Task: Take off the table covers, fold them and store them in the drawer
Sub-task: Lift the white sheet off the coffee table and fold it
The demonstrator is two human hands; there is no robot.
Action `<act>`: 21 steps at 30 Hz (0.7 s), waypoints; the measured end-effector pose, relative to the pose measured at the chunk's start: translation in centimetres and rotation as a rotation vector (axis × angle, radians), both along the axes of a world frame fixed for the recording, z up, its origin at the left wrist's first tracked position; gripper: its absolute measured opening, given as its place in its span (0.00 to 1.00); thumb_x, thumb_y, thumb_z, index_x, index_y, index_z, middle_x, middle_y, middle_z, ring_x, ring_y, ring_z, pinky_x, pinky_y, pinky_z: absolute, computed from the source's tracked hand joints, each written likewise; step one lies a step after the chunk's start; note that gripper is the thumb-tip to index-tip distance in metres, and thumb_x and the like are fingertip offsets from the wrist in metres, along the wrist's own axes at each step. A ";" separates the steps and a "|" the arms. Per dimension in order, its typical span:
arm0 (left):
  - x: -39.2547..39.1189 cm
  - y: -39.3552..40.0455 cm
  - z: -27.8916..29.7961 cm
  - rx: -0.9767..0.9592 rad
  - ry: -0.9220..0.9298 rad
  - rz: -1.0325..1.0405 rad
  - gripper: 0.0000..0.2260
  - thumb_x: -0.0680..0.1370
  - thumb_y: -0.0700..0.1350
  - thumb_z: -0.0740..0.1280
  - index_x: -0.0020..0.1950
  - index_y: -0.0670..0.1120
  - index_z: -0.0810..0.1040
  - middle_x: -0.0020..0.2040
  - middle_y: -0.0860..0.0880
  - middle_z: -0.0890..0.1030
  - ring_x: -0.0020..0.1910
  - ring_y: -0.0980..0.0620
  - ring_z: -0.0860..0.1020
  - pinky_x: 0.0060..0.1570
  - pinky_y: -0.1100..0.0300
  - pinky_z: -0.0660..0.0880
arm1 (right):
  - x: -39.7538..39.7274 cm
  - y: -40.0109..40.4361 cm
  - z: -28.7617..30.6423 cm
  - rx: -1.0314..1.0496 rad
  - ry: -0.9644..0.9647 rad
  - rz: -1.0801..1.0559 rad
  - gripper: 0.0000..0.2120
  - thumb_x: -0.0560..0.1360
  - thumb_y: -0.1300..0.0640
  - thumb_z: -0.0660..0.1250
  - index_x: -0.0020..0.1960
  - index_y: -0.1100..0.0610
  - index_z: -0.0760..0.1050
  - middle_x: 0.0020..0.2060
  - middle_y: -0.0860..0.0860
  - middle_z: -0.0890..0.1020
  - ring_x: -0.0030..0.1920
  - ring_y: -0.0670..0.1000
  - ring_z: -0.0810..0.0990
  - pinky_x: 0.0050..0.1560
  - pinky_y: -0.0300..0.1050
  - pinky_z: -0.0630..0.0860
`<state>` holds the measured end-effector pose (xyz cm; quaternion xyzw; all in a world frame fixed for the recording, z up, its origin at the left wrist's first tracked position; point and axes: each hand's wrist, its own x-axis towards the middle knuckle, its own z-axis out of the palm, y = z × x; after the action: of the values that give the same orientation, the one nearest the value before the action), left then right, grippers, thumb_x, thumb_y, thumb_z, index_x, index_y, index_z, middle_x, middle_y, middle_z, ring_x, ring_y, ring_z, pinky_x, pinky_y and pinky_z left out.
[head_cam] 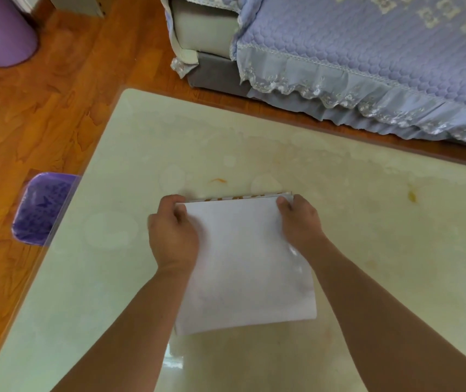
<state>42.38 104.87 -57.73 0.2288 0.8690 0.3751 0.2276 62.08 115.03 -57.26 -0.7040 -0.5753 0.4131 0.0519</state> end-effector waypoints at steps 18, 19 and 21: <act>0.9 -2.2 -3.3 -0.355 0.790 -0.964 0.29 0.84 0.60 0.51 0.83 0.51 0.56 0.82 0.40 0.55 0.82 0.38 0.51 0.79 0.39 0.51 | -1.8 0.5 -0.5 0.020 -0.249 -0.002 0.17 0.85 0.48 0.52 0.62 0.60 0.71 0.57 0.60 0.79 0.57 0.64 0.78 0.46 0.49 0.66; 0.8 -2.1 -3.6 -0.376 0.782 -0.958 0.30 0.83 0.60 0.51 0.83 0.51 0.55 0.83 0.40 0.54 0.82 0.39 0.49 0.79 0.39 0.50 | -2.0 0.5 -0.4 0.048 -0.261 -0.017 0.15 0.85 0.49 0.54 0.62 0.59 0.69 0.57 0.60 0.78 0.56 0.64 0.78 0.46 0.49 0.66; 0.9 -1.7 -3.7 -0.371 0.775 -0.963 0.30 0.83 0.60 0.52 0.83 0.51 0.55 0.83 0.39 0.53 0.82 0.38 0.49 0.79 0.39 0.50 | -2.2 -0.1 0.0 0.265 -0.396 0.029 0.12 0.82 0.55 0.59 0.64 0.58 0.67 0.59 0.58 0.74 0.56 0.64 0.76 0.47 0.50 0.66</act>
<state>43.26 103.18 -61.47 0.6690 0.7385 -0.0355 0.0757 59.87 114.95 -57.24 -0.7500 -0.6335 0.1888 0.0240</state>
